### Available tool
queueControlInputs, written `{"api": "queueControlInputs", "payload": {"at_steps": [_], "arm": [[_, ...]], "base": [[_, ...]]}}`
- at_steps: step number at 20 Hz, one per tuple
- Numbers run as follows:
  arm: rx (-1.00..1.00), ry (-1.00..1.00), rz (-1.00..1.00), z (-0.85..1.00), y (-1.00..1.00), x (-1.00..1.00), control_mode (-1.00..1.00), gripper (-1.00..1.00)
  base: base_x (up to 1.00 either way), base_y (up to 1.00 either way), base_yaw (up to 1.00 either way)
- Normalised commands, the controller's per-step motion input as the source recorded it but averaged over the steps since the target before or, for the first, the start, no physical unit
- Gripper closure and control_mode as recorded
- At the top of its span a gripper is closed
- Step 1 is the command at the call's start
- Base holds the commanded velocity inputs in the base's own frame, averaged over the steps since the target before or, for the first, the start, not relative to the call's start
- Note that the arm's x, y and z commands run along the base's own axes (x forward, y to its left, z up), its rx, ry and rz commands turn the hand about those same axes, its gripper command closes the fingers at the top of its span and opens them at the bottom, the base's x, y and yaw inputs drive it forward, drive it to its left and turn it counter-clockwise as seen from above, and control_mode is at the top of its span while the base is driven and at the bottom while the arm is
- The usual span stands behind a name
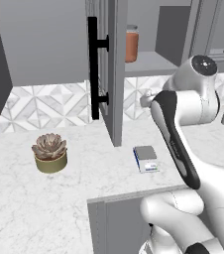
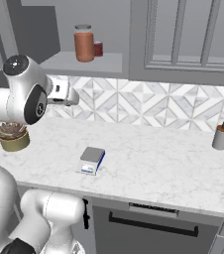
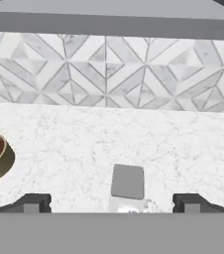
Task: Pick the honey bottle and place it on the digital scale for weighing, and close the cabinet.
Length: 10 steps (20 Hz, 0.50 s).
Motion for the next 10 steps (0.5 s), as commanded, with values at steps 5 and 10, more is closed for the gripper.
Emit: {"api": "queueControlInputs", "payload": {"at_steps": [5,10], "arm": [[0.00,-0.25,-0.05,1.00,0.00,0.12,-1.00,-1.00],[0.00,-0.22,-0.02,0.85,0.00,0.08,-1.00,-1.00]], "base": [[0.00,0.00,0.00],[0.00,0.00,0.00]]}}
